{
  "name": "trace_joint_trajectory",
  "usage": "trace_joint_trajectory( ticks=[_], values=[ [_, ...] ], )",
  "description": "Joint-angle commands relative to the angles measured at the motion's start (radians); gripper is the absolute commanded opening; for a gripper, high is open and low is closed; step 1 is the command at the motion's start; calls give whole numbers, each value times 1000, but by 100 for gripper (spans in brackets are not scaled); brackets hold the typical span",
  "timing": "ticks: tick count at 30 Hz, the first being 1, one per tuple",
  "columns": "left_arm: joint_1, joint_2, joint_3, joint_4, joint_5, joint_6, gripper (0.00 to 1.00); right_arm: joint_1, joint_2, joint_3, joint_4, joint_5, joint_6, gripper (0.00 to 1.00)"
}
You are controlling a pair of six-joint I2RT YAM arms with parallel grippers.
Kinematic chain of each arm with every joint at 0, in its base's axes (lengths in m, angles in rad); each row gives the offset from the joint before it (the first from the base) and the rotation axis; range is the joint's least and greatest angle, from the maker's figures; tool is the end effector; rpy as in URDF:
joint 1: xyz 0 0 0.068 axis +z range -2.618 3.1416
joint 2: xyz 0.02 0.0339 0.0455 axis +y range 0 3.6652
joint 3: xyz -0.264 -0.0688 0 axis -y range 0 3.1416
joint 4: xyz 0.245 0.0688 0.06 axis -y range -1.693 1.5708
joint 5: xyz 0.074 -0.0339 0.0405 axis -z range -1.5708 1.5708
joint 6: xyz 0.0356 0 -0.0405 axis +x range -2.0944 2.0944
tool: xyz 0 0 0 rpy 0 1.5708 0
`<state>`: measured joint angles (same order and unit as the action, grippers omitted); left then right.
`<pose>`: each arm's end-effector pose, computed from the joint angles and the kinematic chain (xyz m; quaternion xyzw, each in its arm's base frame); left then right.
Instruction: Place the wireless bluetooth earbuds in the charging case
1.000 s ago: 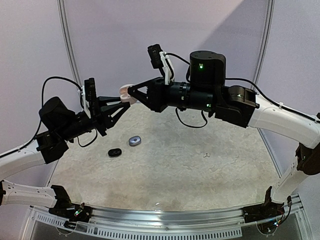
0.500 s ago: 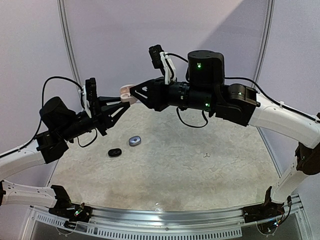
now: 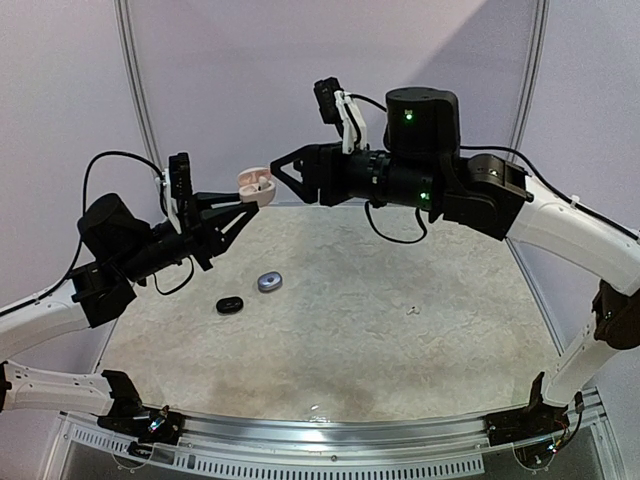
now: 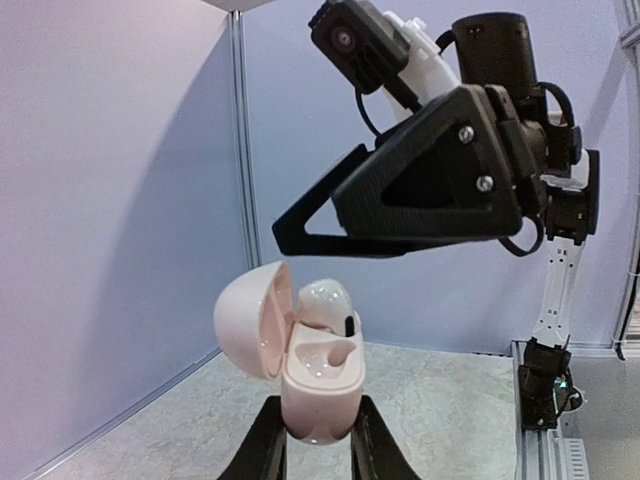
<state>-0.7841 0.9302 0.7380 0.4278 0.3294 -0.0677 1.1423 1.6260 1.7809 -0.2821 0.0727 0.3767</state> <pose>0.1468 -0.1627 0.3624 0.3347 0.5268 -0.4125 0.6635 0.1586 0.3409 0.4603 -0.2579 0.7048 0.4349 0.4976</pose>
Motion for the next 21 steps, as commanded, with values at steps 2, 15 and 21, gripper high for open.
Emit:
trace_joint_trajectory(
  ticks=[2,15,21],
  values=[
    [5,-8,9,-12,-3,-8,0,-5,-21,52,-31,-21,-11,44],
    [5,-5,17,-61,-27,39,0,0,98,125,-84,-161,-4,12],
    [6,-7,16,-57,-29,43,0,-1,127,127,-123,-144,-5,9]
  ],
)
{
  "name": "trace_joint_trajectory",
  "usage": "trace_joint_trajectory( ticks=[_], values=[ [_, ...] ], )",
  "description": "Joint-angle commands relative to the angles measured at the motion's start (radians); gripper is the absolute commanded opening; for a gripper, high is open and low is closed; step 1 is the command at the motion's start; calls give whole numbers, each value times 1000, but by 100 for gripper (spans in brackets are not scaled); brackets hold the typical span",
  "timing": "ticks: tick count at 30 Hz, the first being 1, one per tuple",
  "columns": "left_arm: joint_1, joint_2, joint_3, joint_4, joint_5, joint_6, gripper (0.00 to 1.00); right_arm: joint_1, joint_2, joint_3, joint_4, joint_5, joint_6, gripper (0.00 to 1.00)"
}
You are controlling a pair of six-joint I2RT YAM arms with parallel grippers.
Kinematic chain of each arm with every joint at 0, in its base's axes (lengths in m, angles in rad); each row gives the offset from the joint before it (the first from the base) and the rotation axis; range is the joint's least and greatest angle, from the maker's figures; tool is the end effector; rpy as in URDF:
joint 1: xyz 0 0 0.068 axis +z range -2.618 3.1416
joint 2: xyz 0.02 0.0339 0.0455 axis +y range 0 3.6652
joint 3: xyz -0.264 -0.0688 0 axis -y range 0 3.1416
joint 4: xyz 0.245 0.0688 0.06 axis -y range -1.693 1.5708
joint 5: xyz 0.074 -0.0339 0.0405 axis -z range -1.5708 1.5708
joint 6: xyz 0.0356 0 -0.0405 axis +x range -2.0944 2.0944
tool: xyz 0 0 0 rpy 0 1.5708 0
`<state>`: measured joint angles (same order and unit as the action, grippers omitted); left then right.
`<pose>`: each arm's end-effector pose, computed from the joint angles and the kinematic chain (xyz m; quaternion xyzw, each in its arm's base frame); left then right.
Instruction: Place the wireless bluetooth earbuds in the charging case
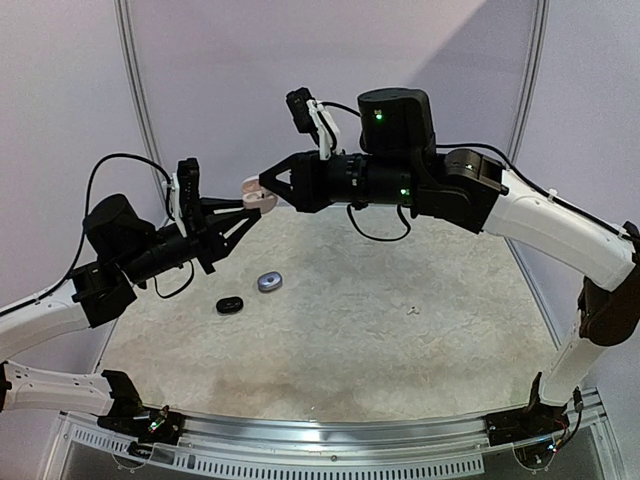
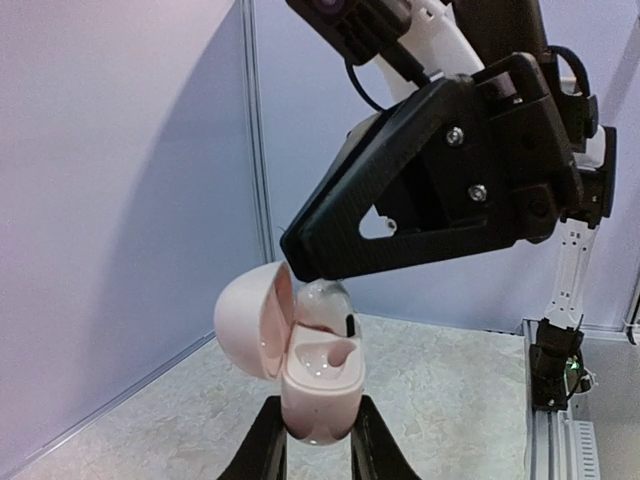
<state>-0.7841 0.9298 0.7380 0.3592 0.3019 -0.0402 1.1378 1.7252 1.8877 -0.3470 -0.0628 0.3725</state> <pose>0.1487 -0.1632 0.3553 0.3389 0.5528 -0.3914 0.6529 0.1660 0.3643 0.4531 -0.3057 0.7058 0.4553 0.4485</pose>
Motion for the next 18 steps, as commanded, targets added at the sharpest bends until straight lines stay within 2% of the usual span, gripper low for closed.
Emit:
trace_joint_trajectory(
  ticks=[1,7,11,14,18],
  values=[
    [5,-8,15,12,-1,16,0,3,30,20,-65,-6,-1,9],
    [6,-9,14,22,-6,16,0,1,41,23,-102,15,-6,7],
    [7,-8,11,23,-6,32,0,1,41,37,-107,10,-6,9],
    [6,-5,6,15,-24,49,0,2,33,71,-110,15,-19,13],
    [6,-6,2,1,-68,102,0,1,29,123,-119,28,-22,25]
  ],
)
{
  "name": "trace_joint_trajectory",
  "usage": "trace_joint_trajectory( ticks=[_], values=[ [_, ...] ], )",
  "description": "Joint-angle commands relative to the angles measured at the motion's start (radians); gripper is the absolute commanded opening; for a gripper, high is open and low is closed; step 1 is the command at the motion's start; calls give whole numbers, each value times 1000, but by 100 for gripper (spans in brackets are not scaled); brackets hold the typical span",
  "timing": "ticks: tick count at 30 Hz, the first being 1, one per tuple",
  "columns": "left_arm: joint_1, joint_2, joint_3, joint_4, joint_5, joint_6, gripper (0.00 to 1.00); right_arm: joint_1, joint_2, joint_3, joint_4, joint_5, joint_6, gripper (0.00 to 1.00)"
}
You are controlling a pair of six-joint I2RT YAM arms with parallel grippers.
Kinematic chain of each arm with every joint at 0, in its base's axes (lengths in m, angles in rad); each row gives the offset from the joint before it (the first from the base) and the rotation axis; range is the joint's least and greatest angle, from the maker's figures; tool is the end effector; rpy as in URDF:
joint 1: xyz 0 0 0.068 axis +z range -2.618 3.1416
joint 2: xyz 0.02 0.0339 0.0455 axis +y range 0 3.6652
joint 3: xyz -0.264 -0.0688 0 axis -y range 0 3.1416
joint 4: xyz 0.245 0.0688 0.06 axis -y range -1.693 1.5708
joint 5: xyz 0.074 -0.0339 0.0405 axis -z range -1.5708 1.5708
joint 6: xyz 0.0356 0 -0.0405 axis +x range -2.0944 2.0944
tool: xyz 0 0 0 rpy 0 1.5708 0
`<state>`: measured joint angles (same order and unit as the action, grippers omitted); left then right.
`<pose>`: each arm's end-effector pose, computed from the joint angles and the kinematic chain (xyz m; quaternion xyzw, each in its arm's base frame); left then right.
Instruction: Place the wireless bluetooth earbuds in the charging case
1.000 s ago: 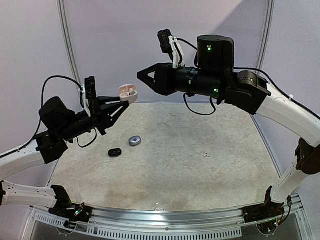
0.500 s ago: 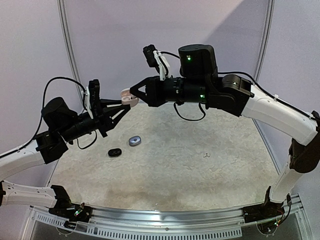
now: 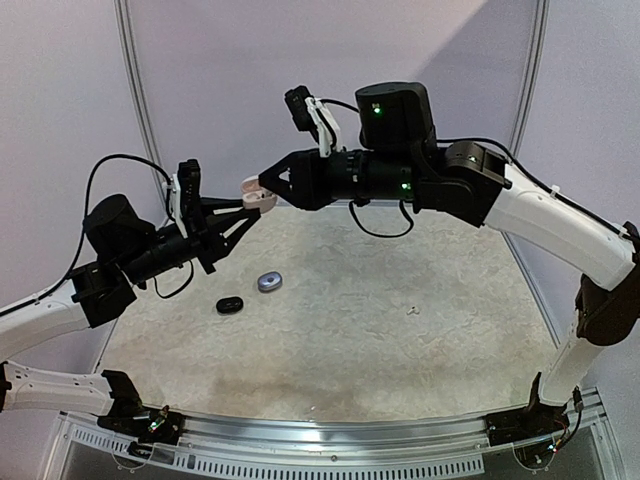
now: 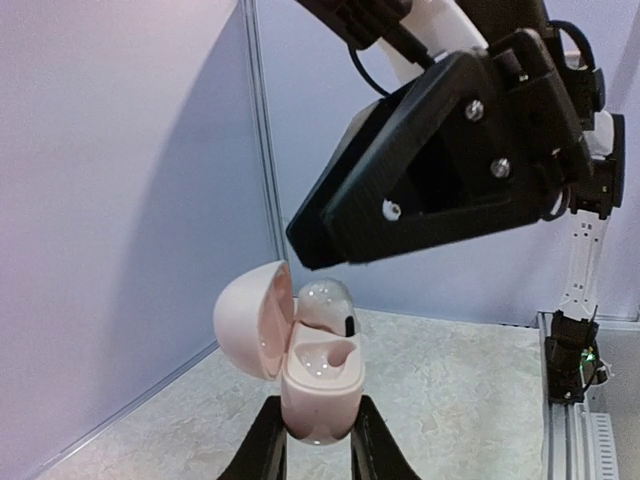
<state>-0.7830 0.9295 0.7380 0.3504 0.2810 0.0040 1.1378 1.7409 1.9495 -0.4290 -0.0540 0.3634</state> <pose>0.1496 -0.1628 0.3544 0.3447 0.5524 -0.3702 0.6626 0.1656 0.3628 0.4592 -0.3103 0.7162 0.4416 0.4425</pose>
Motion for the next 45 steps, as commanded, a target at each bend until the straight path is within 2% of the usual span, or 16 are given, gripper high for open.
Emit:
trace_joint_trajectory(
  ticks=[1,4,9,12,19,26,35,42,45],
  values=[
    [5,-5,0,10,-56,65,0,3,11,67,-31,24,-9,28],
    [2,-6,-3,7,-93,85,0,15,2,73,-20,107,2,39],
    [-23,-6,-22,16,-216,159,0,44,7,83,-76,325,27,48],
    [-34,-3,-30,24,-257,195,0,57,28,96,-118,402,64,48],
    [-38,-4,-40,40,-249,191,0,70,122,212,-167,395,65,42],
    [-38,-12,-46,41,-249,185,0,72,159,224,-181,385,66,42],
    [-38,-6,-45,42,-239,177,0,74,182,239,-163,347,40,27],
    [-38,-3,-42,41,-232,181,0,73,208,248,-167,326,37,22],
    [-38,-2,-40,42,-231,182,0,73,214,249,-180,326,40,16]
  ],
)
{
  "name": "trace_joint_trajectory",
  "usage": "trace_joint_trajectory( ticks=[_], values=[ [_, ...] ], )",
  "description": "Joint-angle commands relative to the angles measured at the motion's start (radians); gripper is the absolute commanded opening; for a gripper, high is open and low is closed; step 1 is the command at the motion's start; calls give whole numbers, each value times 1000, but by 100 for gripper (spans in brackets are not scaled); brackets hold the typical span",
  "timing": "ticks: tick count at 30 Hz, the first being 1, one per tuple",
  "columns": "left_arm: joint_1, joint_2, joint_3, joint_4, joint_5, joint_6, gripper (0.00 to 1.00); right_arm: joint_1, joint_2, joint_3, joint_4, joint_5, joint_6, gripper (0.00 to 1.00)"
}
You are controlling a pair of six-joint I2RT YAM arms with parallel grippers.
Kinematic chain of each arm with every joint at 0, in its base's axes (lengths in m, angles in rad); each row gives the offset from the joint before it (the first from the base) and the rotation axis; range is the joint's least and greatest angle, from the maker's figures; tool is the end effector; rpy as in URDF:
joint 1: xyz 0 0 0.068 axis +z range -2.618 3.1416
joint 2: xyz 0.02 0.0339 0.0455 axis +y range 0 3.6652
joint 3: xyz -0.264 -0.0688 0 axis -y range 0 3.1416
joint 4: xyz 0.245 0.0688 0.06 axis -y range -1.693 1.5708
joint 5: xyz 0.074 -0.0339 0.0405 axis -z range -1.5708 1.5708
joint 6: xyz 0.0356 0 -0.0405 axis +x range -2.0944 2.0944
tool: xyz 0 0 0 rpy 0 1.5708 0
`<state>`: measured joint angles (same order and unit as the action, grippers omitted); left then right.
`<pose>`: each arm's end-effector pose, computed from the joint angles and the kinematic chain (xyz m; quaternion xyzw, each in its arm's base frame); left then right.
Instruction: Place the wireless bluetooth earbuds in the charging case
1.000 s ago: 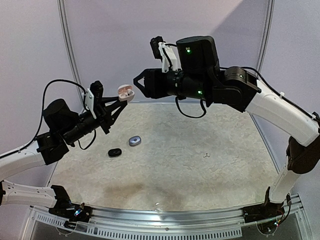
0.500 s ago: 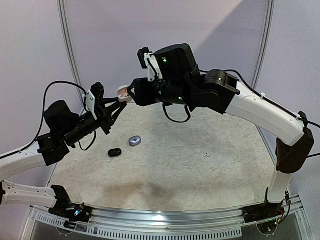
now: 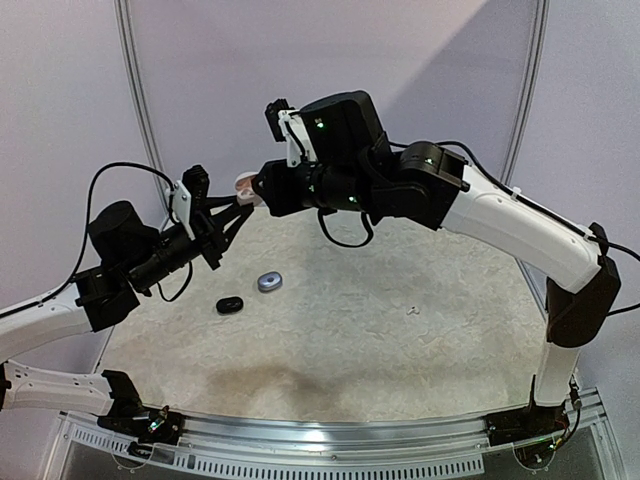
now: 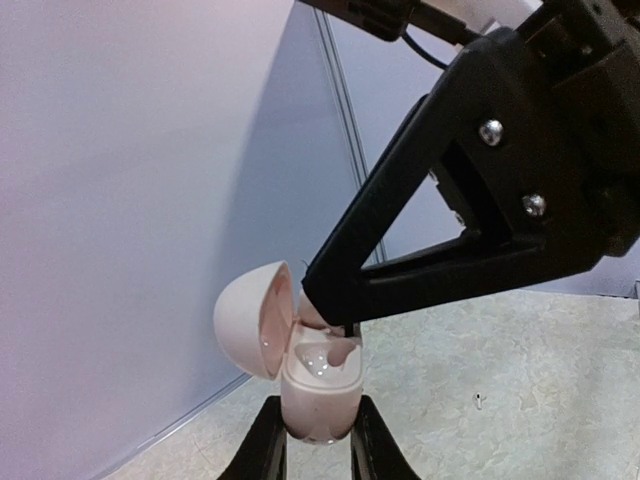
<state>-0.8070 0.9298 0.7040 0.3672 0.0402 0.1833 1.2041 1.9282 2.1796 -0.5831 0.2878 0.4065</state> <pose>0.1531 -0.1619 0.3442 0.3247 0.5693 -0.2442 0.7147 0.1661 0.4043 0.4447 -0.2361 0.7748 0.3335 0.4824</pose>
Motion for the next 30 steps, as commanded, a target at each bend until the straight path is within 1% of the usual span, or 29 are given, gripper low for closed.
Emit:
trace_joint_trajectory(
  ticks=[1,5,7,8,11,14,19,22,26,28,30],
  values=[
    [-14,-2,-6,27,9,2,0,8,28,18,-30,-15,-2,14],
    [-14,-2,-6,30,10,3,0,6,34,18,-39,-13,1,7],
    [-14,-2,-4,35,10,7,0,7,38,18,-45,-15,2,6],
    [-14,-2,-5,39,12,9,0,6,41,19,-47,-21,0,9],
    [-13,-3,-9,55,23,2,0,7,46,34,-54,-42,1,23],
    [-3,-7,-9,50,57,-58,0,4,31,37,-54,-35,-7,32],
    [43,-16,-25,44,272,-233,0,-7,-75,14,-24,-44,-50,42],
    [71,-6,-38,69,382,-300,0,-14,-186,-65,41,-109,-82,49],
    [83,18,-31,105,508,-354,0,-34,-319,-186,121,-205,-64,51],
    [84,34,-21,133,570,-375,0,-41,-376,-260,153,-214,-51,52],
    [85,51,-11,171,662,-389,0,-57,-444,-333,173,-192,-35,52]
  ],
)
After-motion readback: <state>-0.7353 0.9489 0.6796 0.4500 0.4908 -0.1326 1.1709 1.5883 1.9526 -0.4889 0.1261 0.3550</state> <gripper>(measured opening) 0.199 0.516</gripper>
